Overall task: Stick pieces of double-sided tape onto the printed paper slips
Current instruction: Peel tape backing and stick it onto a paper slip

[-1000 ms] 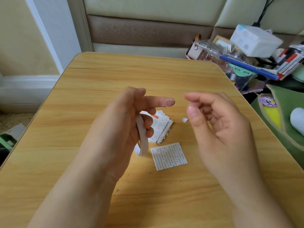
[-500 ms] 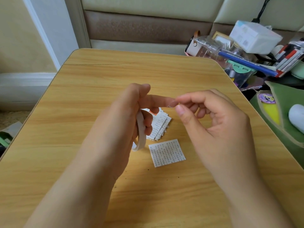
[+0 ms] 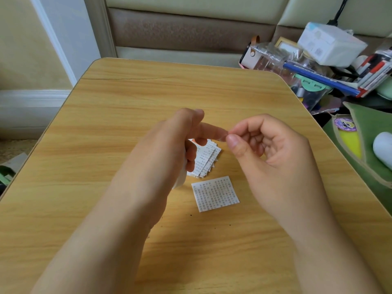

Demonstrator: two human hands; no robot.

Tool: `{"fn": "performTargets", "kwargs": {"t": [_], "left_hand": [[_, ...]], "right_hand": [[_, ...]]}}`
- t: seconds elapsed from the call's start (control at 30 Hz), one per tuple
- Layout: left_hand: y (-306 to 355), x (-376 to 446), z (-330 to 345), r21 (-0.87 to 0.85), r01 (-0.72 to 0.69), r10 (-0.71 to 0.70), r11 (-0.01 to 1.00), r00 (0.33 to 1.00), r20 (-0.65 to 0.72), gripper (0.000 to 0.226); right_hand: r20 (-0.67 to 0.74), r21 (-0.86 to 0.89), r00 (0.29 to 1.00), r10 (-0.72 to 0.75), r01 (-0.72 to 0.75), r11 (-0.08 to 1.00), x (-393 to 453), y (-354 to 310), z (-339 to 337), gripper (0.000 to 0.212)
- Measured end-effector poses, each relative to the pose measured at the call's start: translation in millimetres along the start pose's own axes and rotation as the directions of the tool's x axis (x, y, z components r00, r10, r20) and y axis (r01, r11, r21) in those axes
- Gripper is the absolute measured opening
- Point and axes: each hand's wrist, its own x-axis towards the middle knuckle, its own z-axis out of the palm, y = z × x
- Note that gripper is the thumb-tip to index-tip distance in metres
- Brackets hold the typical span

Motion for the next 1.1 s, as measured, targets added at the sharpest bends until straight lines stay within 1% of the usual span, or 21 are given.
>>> {"fn": "performTargets", "kwargs": {"t": [0.2, 0.3, 0.4, 0.5, 0.57, 0.63, 0.7, 0.73, 0.8, 0.9, 0.97, 1.03, 1.1], "left_hand": [[0.3, 0.6, 1.6, -0.051, 0.025, -0.025, 0.998, 1.000, 0.017, 0.046], [1.0, 1.1, 2.2, -0.063, 0.024, -0.023, 0.998, 0.999, 0.024, 0.046], [2.2, 2.0, 1.8, -0.070, 0.021, -0.020, 0.997, 1.000, 0.014, 0.046], [1.3, 2.8, 0.5, -0.012, 0.011, -0.011, 1.000, 1.000, -0.001, 0.046], [1.2, 3.1, -0.3, 0.003, 0.008, -0.008, 1.000, 1.000, -0.007, 0.047], [1.4, 2.9, -0.7, 0.002, 0.012, -0.012, 1.000, 1.000, -0.009, 0.048], [1.4, 2.8, -1.0, -0.012, 0.005, -0.005, 1.000, 1.000, -0.011, 0.048], [1.5, 3.1, -0.7, -0.035, 0.004, -0.005, 0.999, 1.000, -0.008, 0.048], [3.1, 3.0, 0.4, -0.086, 0.019, -0.018, 0.996, 1.000, 0.009, 0.048], [4.5, 3.8, 2.7, -0.121, 0.033, -0.030, 0.992, 0.999, 0.022, 0.045], [5.1, 3.7, 2.4, -0.131, 0.032, -0.031, 0.991, 0.999, 0.010, 0.043], [6.2, 2.8, 3.3, -0.103, 0.010, -0.009, 0.995, 1.000, 0.013, 0.043], [7.6, 2.7, 4.3, -0.123, 0.048, -0.046, 0.991, 0.999, 0.019, 0.040]], "right_hand": [[-0.020, -0.167, 0.995, -0.103, 0.098, 0.981, -1.3, 0.9, 2.5, 0.009], [-0.024, -0.197, 0.991, -0.131, 0.124, 0.973, -2.3, 0.5, 3.7, 0.009], [-0.021, -0.188, 0.992, -0.124, 0.118, 0.975, -2.5, 0.1, 4.4, 0.008], [-0.015, -0.158, 0.994, -0.107, 0.103, 0.982, -2.5, -1.1, 3.2, 0.005], [-0.027, -0.134, 0.993, -0.112, 0.107, 0.985, -2.4, -2.2, 2.1, 0.010], [-0.070, -0.083, 0.991, -0.118, 0.112, 0.990, -2.1, -2.3, 0.5, 0.015], [-0.111, -0.037, 0.989, -0.101, 0.098, 0.995, -1.7, -1.7, -1.6, 0.021], [-0.117, -0.041, 0.988, -0.100, 0.096, 0.995, -1.3, -1.1, -2.1, 0.022], [-0.107, -0.128, 0.985, -0.133, 0.119, 0.985, -0.9, 0.0, -1.7, 0.023], [-0.103, -0.262, 0.976, -0.193, 0.160, 0.952, -0.5, 1.0, 1.6, 0.016], [-0.114, -0.296, 0.968, -0.223, 0.182, 0.938, -0.5, 1.3, 3.1, 0.011], [-0.131, -0.318, 0.958, -0.254, 0.202, 0.926, -0.6, 1.6, 4.5, 0.006], [-0.148, -0.333, 0.948, -0.280, 0.219, 0.917, -1.0, 1.9, 6.1, 0.004]]}}
